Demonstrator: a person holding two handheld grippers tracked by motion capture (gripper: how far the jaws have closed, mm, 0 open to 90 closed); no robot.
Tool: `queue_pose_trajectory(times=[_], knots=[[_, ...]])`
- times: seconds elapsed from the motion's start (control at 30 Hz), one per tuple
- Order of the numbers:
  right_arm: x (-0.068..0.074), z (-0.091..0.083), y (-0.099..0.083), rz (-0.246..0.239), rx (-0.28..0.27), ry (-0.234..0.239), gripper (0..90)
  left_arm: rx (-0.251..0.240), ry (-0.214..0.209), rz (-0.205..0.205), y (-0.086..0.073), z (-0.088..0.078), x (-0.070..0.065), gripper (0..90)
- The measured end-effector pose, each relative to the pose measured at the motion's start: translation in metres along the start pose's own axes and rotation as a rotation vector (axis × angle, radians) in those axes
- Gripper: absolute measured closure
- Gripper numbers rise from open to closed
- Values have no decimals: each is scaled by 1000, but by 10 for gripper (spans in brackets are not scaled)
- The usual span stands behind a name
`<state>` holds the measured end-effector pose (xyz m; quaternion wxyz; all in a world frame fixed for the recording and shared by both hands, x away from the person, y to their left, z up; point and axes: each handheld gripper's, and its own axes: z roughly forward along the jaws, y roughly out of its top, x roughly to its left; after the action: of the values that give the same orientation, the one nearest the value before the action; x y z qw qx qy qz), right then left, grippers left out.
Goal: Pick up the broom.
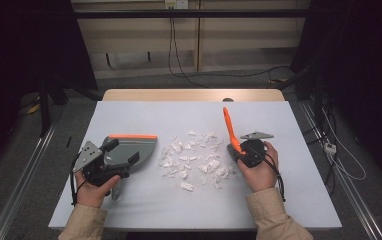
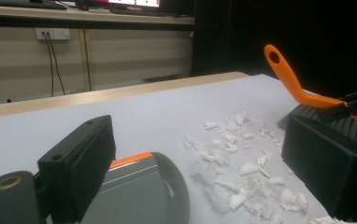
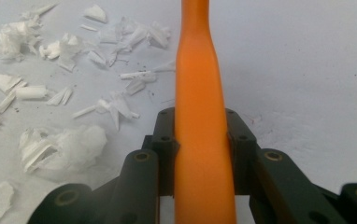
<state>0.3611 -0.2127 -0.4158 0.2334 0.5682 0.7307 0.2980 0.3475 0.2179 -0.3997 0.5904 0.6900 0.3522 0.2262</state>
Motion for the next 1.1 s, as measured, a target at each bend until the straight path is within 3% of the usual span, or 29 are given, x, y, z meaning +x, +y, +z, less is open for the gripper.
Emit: queue_pose_trajectory(times=[0.2,0.3,0.43,0.53,0.8,0.97,1.1], knots=[[15,5,4,4,-24,38,716,-1,3,3,0,-1,1,96],[27,7,6,-33,-23,37,715,3,1,5,0,0,0,96],[38,8,9,-35,-37,100,715,11,-2,7,-1,1,0,96],[43,4,14,-85,-72,67,715,17,-15,17,-2,3,0,96],[29,-4,25,-65,-132,165,715,18,-17,-4,-4,1,4,70],[26,-1,27,-102,-137,182,715,18,-18,-11,-5,-1,6,64],[19,0,30,-98,-152,207,715,18,-9,-14,-7,-3,10,63]])
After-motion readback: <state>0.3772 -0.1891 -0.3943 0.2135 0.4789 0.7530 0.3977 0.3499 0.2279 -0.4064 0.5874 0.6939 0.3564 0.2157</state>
